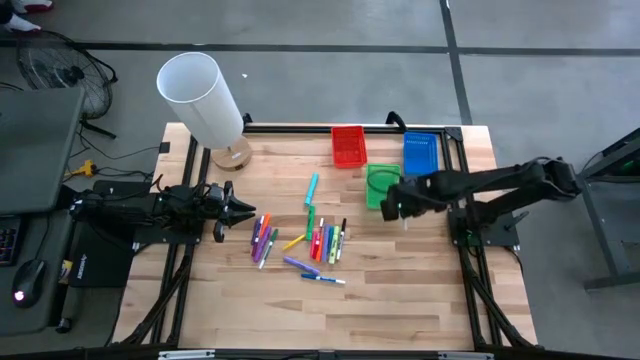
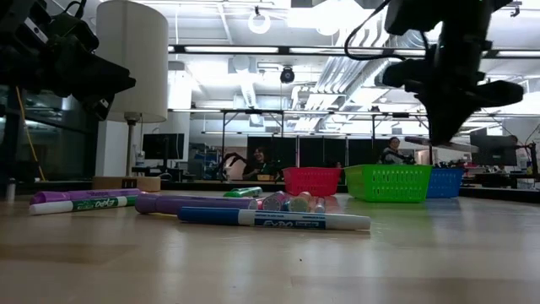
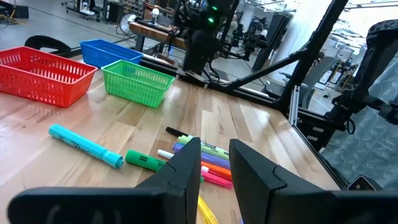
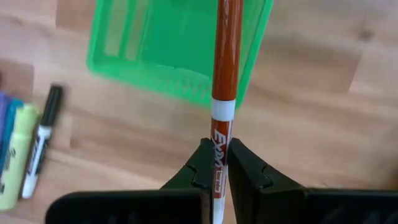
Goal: Pick & Place Markers
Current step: Put the brown marker in the blue bin
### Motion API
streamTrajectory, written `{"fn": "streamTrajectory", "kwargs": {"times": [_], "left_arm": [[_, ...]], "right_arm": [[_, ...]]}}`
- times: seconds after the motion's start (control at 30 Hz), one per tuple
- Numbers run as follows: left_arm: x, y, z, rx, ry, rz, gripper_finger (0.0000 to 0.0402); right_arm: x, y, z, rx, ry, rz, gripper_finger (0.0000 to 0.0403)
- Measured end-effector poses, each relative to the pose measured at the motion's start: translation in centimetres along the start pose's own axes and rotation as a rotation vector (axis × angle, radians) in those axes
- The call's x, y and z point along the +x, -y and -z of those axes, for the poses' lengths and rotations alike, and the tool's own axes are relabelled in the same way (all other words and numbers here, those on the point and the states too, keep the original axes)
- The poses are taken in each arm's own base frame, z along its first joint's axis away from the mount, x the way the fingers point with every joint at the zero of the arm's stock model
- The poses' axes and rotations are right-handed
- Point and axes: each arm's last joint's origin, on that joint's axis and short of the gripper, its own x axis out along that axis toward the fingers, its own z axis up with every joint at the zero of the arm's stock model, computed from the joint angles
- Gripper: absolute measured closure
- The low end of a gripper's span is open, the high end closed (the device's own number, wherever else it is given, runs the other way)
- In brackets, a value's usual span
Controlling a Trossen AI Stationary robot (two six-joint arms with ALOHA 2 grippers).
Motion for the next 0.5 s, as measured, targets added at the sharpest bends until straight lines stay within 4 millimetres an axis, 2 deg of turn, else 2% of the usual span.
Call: {"fn": "streamTrajectory", "kwargs": {"times": [0.5], "left_arm": [[0.0, 0.0, 0.0, 0.0, 0.0, 0.0, 0.0318]], "right_arm": [[0.2, 4.4, -8.5, 0.013, 0.111, 0.031, 0.0382]]}}
